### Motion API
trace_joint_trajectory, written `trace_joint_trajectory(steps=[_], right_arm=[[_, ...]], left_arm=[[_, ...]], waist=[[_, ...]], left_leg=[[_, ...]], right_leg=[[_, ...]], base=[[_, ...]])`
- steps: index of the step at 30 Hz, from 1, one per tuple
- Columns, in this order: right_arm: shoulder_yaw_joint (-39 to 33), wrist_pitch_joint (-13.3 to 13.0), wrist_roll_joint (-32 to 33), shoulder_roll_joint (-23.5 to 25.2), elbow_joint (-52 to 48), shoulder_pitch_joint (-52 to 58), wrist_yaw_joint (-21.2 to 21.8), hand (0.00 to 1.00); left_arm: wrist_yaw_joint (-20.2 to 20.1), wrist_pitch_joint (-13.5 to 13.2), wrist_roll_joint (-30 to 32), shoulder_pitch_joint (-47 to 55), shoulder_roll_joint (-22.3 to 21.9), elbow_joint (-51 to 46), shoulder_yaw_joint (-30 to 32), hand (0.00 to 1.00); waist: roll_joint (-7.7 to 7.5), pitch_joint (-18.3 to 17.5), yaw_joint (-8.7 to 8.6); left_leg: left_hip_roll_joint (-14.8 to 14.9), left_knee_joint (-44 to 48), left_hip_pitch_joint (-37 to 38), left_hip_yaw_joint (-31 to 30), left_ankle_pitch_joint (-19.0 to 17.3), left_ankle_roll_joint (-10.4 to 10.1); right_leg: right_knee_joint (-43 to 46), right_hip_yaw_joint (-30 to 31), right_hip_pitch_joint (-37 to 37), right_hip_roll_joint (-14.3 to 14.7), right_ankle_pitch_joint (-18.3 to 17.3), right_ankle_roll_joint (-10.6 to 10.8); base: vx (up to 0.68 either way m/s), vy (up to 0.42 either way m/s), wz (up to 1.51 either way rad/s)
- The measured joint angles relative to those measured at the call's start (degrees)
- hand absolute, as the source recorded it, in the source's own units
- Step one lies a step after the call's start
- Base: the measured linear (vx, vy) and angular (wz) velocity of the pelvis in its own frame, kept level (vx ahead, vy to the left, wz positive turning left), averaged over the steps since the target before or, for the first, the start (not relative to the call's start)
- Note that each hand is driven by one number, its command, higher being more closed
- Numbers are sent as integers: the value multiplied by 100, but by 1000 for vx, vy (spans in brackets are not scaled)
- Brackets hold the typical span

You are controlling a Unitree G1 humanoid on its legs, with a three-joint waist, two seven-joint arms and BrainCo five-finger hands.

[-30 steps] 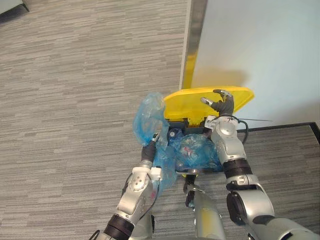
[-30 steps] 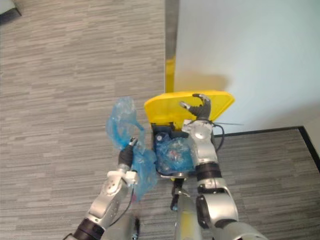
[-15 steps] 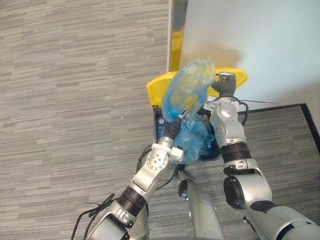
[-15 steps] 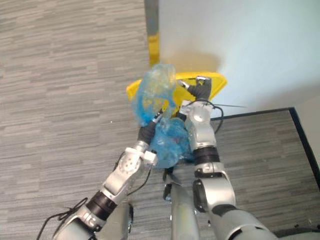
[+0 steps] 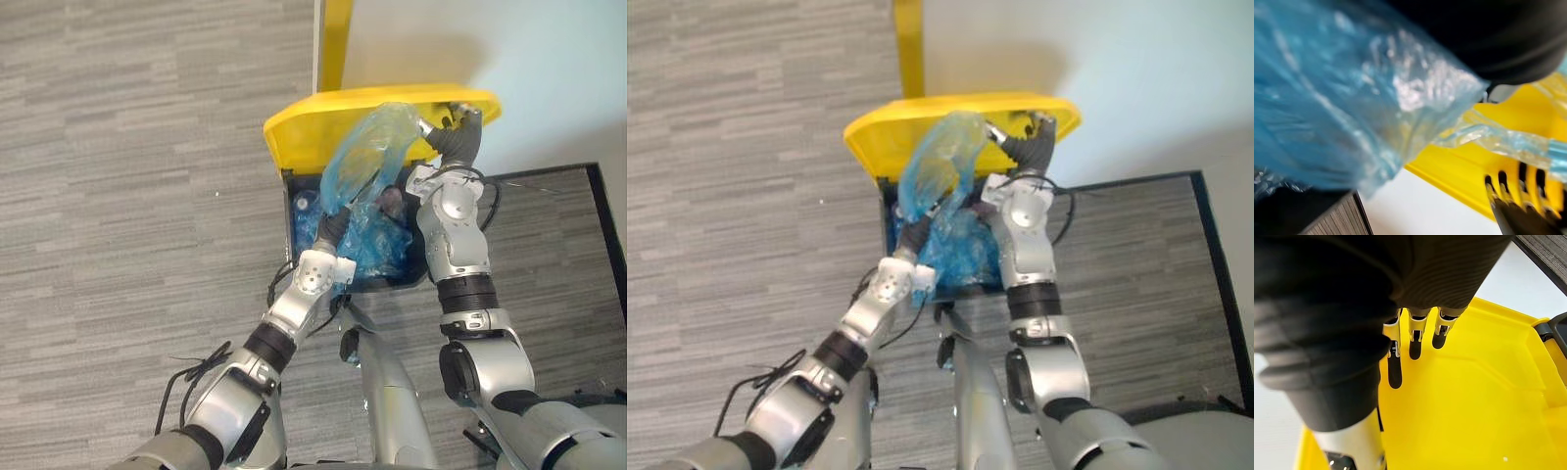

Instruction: Gather rubbish on tea table into small bin, then transfer packed bag to large trash can.

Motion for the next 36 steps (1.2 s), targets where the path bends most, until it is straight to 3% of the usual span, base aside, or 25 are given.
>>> trace_joint_trajectory(steps=[2,8,22,30,36], right_arm=[[74,-40,25,-89,-125,-5,-22,0],[298,-100,134,-172,-206,-12,-16,0],[568,-59,106,-321,-124,10,126,0],[618,5,-339,-68,28,1104,341,0],[609,87,-576,315,13,2344,563,0]], left_arm=[[28,25,104,-243,-5,182,166,0],[17,51,218,-380,-2,316,425,0],[9,71,212,-348,175,291,484,0],[-6,69,242,838,253,-480,713,0],[-172,66,308,2317,387,-855,1163,0]], waist=[[-92,120,-20],[-107,135,-48],[-111,137,-12],[-111,95,160],[-106,72,266]], left_leg=[[31,195,-273,-54,-35,-24],[115,503,-777,-39,-101,-78],[106,679,-753,159,-182,8],[58,527,48,135,-206,69],[-33,33,968,162,-92,84]], right_leg=[[-17,-6,-167,23,81,-24],[-244,107,-448,136,295,51],[-173,346,-474,197,389,71],[-198,338,292,140,322,-33],[-193,336,993,112,208,-155]], base=[[-20,-64,5],[-2,-52,-5],[10,-40,-6],[-21,-43,5],[15,-48,4]])
